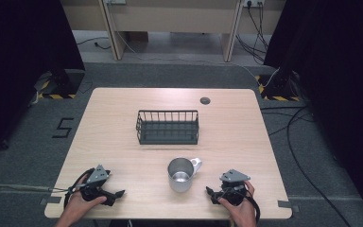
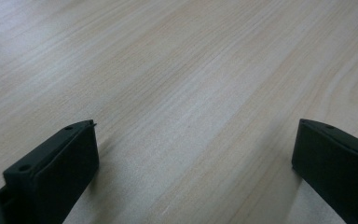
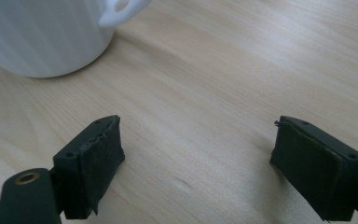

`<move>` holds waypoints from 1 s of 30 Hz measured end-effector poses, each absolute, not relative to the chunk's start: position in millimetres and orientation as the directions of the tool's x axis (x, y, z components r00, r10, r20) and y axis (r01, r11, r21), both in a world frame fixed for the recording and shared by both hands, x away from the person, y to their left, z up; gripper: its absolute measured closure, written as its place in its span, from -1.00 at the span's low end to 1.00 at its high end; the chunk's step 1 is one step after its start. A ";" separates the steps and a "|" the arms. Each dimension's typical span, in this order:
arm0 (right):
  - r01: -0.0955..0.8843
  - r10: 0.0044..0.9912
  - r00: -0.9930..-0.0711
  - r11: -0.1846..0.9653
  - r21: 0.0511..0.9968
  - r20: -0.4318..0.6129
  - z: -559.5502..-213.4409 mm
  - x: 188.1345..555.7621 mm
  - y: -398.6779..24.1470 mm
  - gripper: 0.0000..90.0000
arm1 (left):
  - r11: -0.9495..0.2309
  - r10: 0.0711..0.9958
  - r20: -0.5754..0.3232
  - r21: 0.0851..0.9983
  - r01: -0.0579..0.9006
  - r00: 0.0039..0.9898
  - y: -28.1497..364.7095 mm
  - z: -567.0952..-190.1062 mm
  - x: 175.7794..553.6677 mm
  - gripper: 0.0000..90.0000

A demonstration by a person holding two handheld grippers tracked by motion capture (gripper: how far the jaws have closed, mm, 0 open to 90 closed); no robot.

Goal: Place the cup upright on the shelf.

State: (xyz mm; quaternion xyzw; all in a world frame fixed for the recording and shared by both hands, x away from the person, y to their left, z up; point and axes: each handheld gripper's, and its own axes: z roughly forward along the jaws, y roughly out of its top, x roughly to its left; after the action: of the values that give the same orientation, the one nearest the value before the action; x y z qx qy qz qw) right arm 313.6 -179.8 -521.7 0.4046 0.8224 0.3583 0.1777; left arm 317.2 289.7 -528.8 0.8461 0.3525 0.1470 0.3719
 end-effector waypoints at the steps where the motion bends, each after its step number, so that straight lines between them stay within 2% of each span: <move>1: 0.537 0.793 -0.609 0.414 0.735 -0.002 -521.7 313.6 -180.2 -0.62 | -0.476 0.705 -0.013 0.732 0.487 0.709 289.8 -528.7 317.2 -1.00; 18: 0.435 0.762 -0.648 0.377 0.818 -0.006 -501.8 307.1 -175.9 -0.58 | -0.476 0.705 -0.013 0.732 0.487 0.709 289.8 -528.7 317.2 -1.00; 23: 0.401 0.756 -0.653 0.377 0.835 -0.028 -493.1 312.5 -172.8 -0.42 | -0.476 0.705 -0.013 0.732 0.487 0.709 289.8 -528.7 317.2 -1.00; 24: 0.386 0.746 -0.666 0.380 0.841 -0.032 -491.6 317.6 -172.4 -0.29 | -0.476 0.706 -0.013 0.732 0.487 0.709 289.8 -528.7 317.2 -1.00; 28: 0.352 0.725 -0.688 0.380 0.855 -0.039 -490.6 325.8 -171.0 -0.10 | -0.475 0.707 -0.013 0.732 0.489 0.707 289.9 -528.7 317.3 -1.00; 30: 0.341 0.720 -0.692 0.385 0.857 -0.048 -490.2 326.8 -170.0 -0.09 | -0.475 0.707 -0.013 0.732 0.489 0.707 289.9 -528.7 317.3 -1.00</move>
State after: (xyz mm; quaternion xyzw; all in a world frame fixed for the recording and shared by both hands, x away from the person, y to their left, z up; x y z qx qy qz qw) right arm 326.8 -170.0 -490.2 0.3300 0.8045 0.4458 0.2125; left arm 317.3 289.9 -528.7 0.8460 0.3534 0.1472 0.3710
